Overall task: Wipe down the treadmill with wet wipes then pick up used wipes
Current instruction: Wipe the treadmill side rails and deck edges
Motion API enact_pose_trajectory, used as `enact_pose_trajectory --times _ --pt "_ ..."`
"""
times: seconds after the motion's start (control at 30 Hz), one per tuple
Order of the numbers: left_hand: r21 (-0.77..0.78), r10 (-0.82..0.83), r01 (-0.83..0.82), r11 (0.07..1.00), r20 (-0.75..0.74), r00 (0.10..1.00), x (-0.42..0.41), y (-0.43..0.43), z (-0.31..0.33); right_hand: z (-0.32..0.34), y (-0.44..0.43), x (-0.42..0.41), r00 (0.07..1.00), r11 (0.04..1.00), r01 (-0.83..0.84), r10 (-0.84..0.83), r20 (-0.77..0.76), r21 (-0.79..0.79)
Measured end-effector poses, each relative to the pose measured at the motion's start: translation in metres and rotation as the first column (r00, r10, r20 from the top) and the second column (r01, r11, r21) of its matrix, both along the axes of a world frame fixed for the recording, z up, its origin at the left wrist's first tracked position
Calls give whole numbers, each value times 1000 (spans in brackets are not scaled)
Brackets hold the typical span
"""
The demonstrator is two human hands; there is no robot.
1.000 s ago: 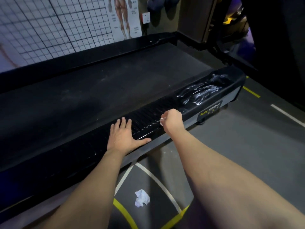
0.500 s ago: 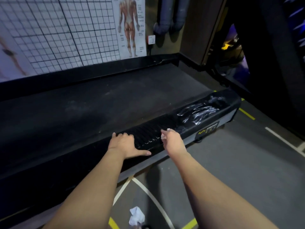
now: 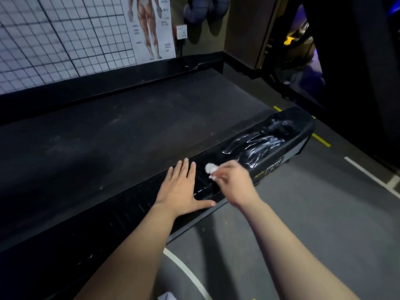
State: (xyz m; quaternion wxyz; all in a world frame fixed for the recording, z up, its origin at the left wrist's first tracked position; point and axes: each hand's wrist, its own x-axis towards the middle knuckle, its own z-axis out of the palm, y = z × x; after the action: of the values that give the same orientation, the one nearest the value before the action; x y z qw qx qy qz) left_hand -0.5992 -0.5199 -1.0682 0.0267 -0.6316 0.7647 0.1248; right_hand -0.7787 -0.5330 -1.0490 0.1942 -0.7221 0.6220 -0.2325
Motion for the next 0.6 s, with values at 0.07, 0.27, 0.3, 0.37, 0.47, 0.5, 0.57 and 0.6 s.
enact_pose_trajectory --times 0.07,0.27,0.3,0.37,0.47,0.5,0.57,0.6 --pt "2 21 -21 1000 -6 1000 -4 -8 -5 -10 -2 14 993 991 -86 94 -75 101" --pt "21 158 -157 987 -117 980 -4 0 -19 -2 -5 -2 995 985 67 -55 -82 157" --pt "15 164 -163 986 -120 979 -4 0 -20 2 -5 -9 990 983 79 -58 -129 168" --pt "8 166 -166 986 -117 979 -5 1 -19 6 -5 -27 974 977 131 -94 -205 171" --pt "7 162 -162 987 -118 980 -5 1 -15 6 0 -47 962 971 204 -175 -208 125" --pt "6 160 -160 987 -116 980 -5 1 -13 7 3 -48 966 972 202 -177 -189 120" --pt "8 151 -151 989 -120 981 -4 2 -10 10 11 -43 976 978 183 -169 -138 96" --pt "9 150 -150 989 -117 982 -5 4 -9 13 17 -39 982 983 161 -150 -119 85"
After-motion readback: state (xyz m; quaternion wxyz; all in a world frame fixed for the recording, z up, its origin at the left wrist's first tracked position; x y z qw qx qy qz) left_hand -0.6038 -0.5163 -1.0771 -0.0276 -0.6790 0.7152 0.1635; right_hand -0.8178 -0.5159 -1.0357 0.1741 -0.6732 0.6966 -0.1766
